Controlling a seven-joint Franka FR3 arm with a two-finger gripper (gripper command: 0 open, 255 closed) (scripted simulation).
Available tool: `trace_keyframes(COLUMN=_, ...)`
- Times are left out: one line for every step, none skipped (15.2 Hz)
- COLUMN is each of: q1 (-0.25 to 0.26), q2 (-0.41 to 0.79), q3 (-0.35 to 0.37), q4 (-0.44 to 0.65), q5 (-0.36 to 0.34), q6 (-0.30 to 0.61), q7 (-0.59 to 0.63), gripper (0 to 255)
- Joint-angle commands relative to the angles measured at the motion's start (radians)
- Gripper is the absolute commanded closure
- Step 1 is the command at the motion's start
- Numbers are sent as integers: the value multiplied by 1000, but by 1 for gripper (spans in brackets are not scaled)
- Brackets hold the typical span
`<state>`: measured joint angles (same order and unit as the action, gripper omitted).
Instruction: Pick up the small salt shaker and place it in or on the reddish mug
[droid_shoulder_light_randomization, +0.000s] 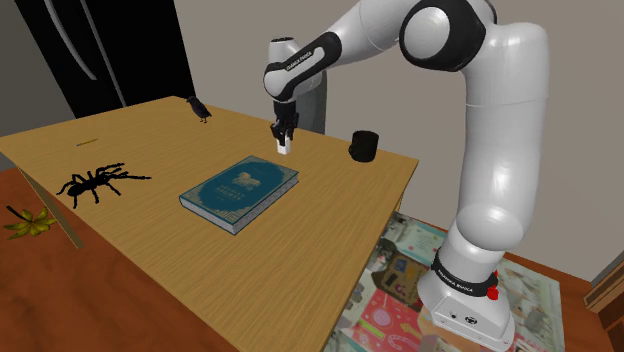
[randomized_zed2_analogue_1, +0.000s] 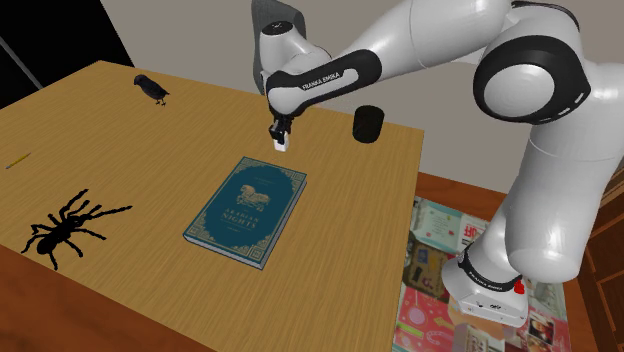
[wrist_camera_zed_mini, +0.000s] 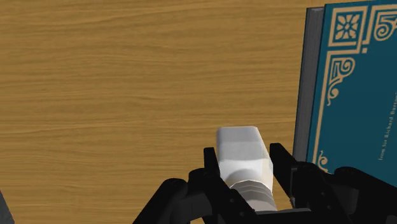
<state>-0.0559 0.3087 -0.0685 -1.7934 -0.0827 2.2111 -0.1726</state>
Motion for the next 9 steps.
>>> trace_keyframes(q1=0, q2=-11, q3=0, q4=15, q5=1, q6=-26, q7=-2, gripper=255)
trace_keyframes(q1=0, q2=-16, q3=0, q4=22, q5=1, q6=-38, q7=-3, gripper=255)
trace_keyframes(q1=1, q2=-20, q3=0, q4=30, q5=1, q6=-50, q7=-4, gripper=255)
trace_keyframes(q1=1, q2=-25, q3=0, q4=37, q5=1, q6=-62, q7=-5, gripper=255)
trace_keyframes(q1=1, q2=-29, q3=0, q4=45, q5=2, q6=-74, q7=-6, gripper=255)
trace_keyframes(q1=1, q2=-33, q3=0, q4=53, q5=2, q6=-86, q7=-7, gripper=255)
trace_keyframes(q1=1, q2=-37, q3=0, q4=61, q5=2, q6=-98, q7=-8, gripper=255)
trace_keyframes(q1=1, q2=-40, q3=0, q4=70, q5=3, q6=-110, q7=-8, gripper=255)
trace_keyframes(q1=1, q2=-44, q3=0, q4=79, q5=3, q6=-123, q7=-9, gripper=255)
